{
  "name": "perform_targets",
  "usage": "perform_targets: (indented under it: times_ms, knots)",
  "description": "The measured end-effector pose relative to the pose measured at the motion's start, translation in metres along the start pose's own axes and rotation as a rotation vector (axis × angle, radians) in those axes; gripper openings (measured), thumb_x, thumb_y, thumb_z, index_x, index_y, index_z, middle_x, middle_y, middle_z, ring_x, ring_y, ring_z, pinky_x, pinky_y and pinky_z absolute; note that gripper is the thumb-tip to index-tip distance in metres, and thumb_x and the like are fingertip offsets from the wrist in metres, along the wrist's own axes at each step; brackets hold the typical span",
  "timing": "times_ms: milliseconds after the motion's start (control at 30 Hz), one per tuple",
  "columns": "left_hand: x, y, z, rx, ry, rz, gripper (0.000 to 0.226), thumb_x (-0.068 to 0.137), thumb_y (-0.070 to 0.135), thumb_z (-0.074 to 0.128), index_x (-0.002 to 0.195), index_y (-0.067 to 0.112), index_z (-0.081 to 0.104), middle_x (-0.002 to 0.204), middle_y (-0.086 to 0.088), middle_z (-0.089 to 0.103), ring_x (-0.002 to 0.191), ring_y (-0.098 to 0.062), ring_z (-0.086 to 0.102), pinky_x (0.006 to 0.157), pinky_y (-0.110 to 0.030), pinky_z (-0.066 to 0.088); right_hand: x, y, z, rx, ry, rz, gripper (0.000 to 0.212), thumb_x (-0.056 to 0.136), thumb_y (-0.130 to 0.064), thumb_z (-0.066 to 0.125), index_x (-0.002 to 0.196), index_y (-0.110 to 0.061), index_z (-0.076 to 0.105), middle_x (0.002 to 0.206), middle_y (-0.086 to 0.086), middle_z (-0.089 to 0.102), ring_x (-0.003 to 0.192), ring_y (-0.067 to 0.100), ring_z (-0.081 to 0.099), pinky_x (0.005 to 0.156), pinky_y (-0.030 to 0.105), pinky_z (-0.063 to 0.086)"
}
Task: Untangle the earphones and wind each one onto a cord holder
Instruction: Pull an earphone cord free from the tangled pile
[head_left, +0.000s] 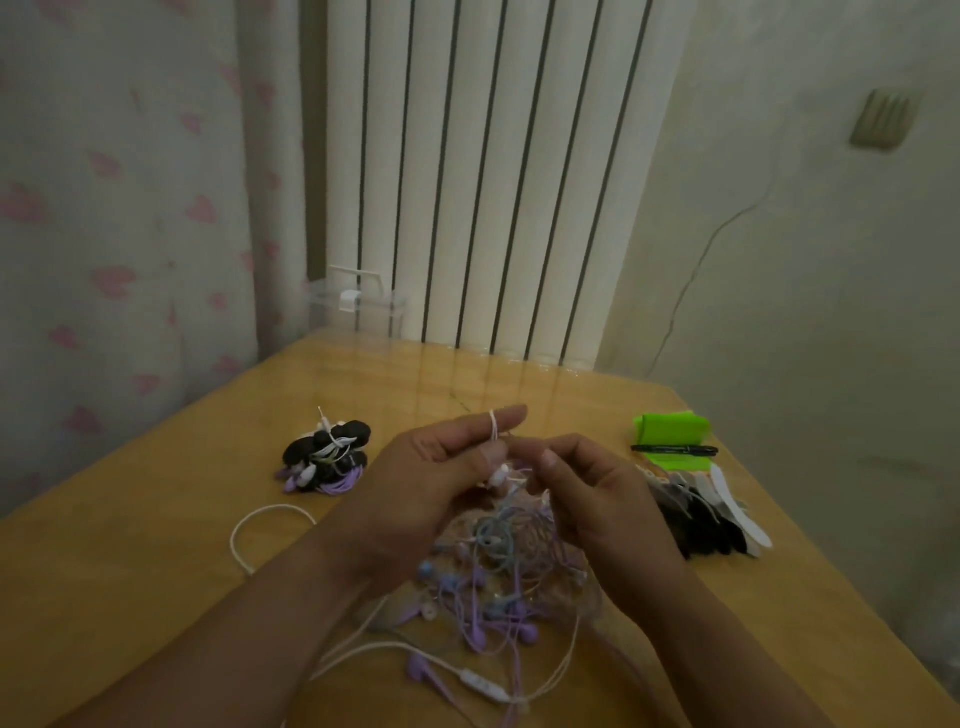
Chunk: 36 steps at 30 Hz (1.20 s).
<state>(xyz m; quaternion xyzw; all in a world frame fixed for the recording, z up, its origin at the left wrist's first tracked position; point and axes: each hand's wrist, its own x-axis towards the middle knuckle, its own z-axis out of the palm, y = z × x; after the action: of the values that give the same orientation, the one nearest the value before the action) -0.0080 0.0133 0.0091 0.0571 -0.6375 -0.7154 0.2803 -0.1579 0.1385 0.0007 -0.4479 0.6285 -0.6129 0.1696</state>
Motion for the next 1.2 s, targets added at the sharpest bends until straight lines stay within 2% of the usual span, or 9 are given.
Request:
perform_targets:
  times_ms: [100,333,500,600,800,933,1000,1100,1200]
  knots:
    - [0.003,-0.003,-0.007,0.169,0.09,0.046,0.043,0.103,0.02,0.059,0.145,0.027,0.057,0.122,0.004,0.076,0.092,-0.015,0.059,0.086,-0.026,0.053,-0.002,0.001,0.008,-0.191,-0.051,-0.033,0.016,0.103,-0.031,0.061,0.101,-0.026,0.076,0.083,-0.002,0.072,0.061,-0.001,0.056,0.056,0.017,0.042]
    - [0.002,-0.006,-0.012,0.35,0.155,0.084,0.046,0.107,0.01,0.054,0.151,0.023,0.052,0.118,0.009,0.078,0.104,-0.009,0.073,0.083,-0.016,0.054,-0.009,-0.001,0.022,-0.445,-0.157,-0.023,0.023,0.105,-0.024,0.06,0.122,-0.033,0.072,0.101,-0.018,0.072,0.091,-0.002,0.067,0.075,0.019,0.055]
    - [0.002,-0.008,-0.012,0.502,0.144,0.097,0.053,0.108,0.011,0.054,0.155,0.033,0.045,0.116,0.012,0.077,0.086,0.004,0.064,0.089,-0.027,0.054,-0.009,-0.001,0.022,-0.394,-0.08,-0.006,0.016,0.105,-0.025,0.06,0.115,-0.03,0.073,0.085,-0.008,0.07,0.068,0.002,0.068,0.058,0.024,0.053]
    - [0.002,-0.011,-0.013,0.606,0.129,0.117,0.055,0.109,0.016,0.054,0.157,0.038,0.041,0.119,0.019,0.075,0.115,0.006,0.065,0.108,-0.034,0.049,-0.008,-0.001,0.021,-0.322,-0.078,0.022,0.012,0.104,-0.025,0.062,0.097,-0.025,0.072,0.077,-0.003,0.069,0.051,0.01,0.063,0.052,0.031,0.053]
    - [0.001,-0.019,-0.016,0.828,0.05,0.211,0.051,0.11,0.026,0.051,0.156,0.044,0.041,0.127,0.02,0.07,0.116,-0.014,0.068,0.101,-0.046,0.055,-0.009,-0.013,0.015,-0.41,-0.053,0.001,0.02,0.101,-0.039,0.064,0.087,-0.024,0.068,0.071,0.001,0.06,0.055,0.007,0.049,0.057,0.036,0.043]
    - [0.0,-0.019,-0.02,0.95,-0.025,0.191,0.051,0.103,0.052,0.043,0.149,0.069,0.028,0.14,0.017,0.065,0.121,-0.006,0.065,0.1,-0.041,0.057,-0.014,-0.019,0.015,-0.453,-0.105,-0.046,0.015,0.102,-0.036,0.063,0.094,-0.026,0.07,0.075,0.001,0.063,0.067,0.014,0.058,0.067,0.043,0.051]
    - [0.001,-0.016,-0.024,0.962,-0.09,0.174,0.055,0.099,0.057,0.039,0.15,0.069,0.025,0.143,0.022,0.061,0.126,0.001,0.06,0.102,-0.035,0.055,-0.014,-0.02,0.012,-0.461,-0.086,-0.063,0.014,0.102,-0.034,0.064,0.092,-0.027,0.07,0.073,-0.007,0.064,0.063,0.008,0.056,0.06,0.032,0.047]
    - [0.002,-0.013,-0.023,0.988,-0.159,0.152,0.052,0.103,0.047,0.041,0.154,0.059,0.033,0.124,0.03,0.066,0.117,0.009,0.061,0.094,-0.021,0.053,-0.011,-0.019,0.004,-0.434,0.007,-0.101,0.013,0.101,-0.028,0.065,0.089,-0.026,0.07,0.075,-0.013,0.066,0.066,0.005,0.057,0.057,0.023,0.045]
    - [0.002,-0.01,-0.021,1.02,-0.184,0.12,0.03,0.107,0.038,0.045,0.131,0.043,0.062,0.102,0.023,0.07,0.098,-0.003,0.067,0.086,-0.032,0.054,-0.011,-0.017,0.001,-0.409,0.008,-0.145,0.007,0.099,-0.027,0.068,0.094,-0.024,0.071,0.083,-0.006,0.071,0.078,0.009,0.065,0.068,0.034,0.055]
